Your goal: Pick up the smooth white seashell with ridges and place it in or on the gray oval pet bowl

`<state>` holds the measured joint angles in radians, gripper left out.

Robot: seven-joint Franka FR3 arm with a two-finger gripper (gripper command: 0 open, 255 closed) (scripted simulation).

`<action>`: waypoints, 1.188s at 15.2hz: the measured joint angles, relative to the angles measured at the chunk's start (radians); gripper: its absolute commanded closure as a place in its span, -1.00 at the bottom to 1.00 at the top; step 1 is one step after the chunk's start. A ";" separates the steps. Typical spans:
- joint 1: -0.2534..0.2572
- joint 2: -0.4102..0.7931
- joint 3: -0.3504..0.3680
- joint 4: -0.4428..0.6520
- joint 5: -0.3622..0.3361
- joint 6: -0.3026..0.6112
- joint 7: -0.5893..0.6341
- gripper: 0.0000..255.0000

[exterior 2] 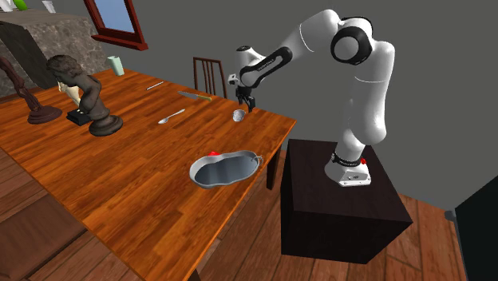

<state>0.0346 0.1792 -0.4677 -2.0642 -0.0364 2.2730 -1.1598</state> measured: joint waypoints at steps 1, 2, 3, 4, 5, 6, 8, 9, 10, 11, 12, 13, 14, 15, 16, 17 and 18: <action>-0.002 0.008 0.001 -0.005 0.004 0.012 -0.003 -1.00; -0.003 0.017 0.002 -0.006 0.009 0.022 -0.006 -1.00; -0.006 0.028 0.003 -0.007 0.015 0.033 -0.012 -1.00; -0.008 0.035 0.004 -0.009 0.019 0.042 -0.014 -1.00; -0.009 0.040 0.005 -0.010 0.022 0.047 -0.016 -1.00; -0.009 0.042 0.005 -0.011 0.023 0.050 -0.016 -1.00; -0.010 0.043 0.005 -0.011 0.023 0.052 -0.017 -1.00; -0.010 0.043 0.005 -0.012 0.023 0.052 -0.017 -1.00; -0.010 0.043 0.005 -0.012 0.023 0.053 -0.017 -1.00; -0.010 0.043 0.005 -0.012 0.023 0.053 -0.017 1.00; -0.010 0.043 0.005 -0.012 0.023 0.053 -0.017 1.00; -0.010 0.043 0.005 -0.012 0.023 0.053 -0.017 1.00; -0.010 0.043 0.005 -0.012 0.023 0.053 -0.017 1.00; -0.010 0.043 0.005 -0.012 0.023 0.053 -0.017 1.00; -0.010 0.043 0.005 -0.012 0.023 0.053 -0.017 1.00; -0.010 0.043 0.005 -0.012 0.023 0.053 -0.017 1.00; -0.010 0.043 0.005 -0.012 0.023 0.053 -0.017 1.00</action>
<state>0.0247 0.2224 -0.4626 -2.0760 -0.0129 2.3256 -1.1766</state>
